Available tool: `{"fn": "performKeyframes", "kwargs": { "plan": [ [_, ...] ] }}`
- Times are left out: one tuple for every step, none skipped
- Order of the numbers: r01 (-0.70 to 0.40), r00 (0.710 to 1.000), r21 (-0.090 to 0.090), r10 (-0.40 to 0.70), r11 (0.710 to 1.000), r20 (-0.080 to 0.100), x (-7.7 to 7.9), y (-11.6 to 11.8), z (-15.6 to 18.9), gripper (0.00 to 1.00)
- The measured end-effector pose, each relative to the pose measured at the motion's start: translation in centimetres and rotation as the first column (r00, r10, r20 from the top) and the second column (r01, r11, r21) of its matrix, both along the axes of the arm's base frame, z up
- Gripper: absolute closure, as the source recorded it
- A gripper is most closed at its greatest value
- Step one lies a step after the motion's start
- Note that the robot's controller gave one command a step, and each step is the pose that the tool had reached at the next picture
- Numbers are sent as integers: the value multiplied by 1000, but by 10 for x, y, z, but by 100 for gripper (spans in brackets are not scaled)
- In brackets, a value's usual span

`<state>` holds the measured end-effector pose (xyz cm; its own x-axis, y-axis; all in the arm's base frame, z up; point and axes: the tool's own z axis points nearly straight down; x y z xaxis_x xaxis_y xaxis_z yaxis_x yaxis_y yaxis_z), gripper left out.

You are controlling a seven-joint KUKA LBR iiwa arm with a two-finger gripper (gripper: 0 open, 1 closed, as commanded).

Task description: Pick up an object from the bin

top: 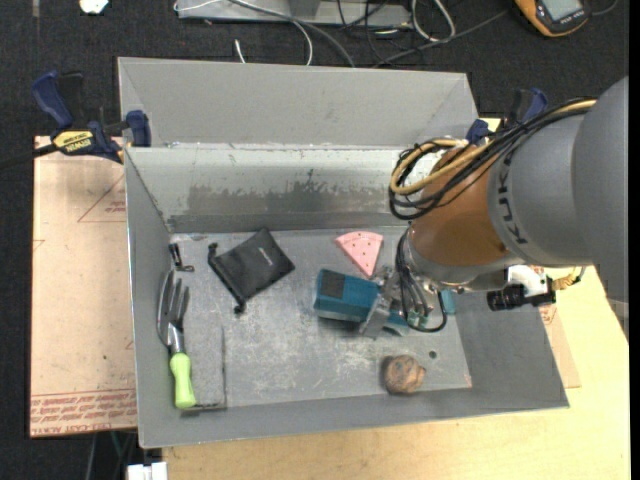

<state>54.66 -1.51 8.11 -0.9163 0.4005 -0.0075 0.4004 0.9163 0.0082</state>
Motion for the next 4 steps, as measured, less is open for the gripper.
{"fn": "performKeyframes", "kwargs": {
  "plan": [
    [-1,1000,0,1,1000,-3,-1,0,4,100],
    [-2,1000,1,2,1000,-16,-4,0,38,100],
    [-3,1000,0,3,1000,-4,-1,0,79,100],
    [-3,1000,1,3,1000,-6,-2,0,92,100]
  ]
}}
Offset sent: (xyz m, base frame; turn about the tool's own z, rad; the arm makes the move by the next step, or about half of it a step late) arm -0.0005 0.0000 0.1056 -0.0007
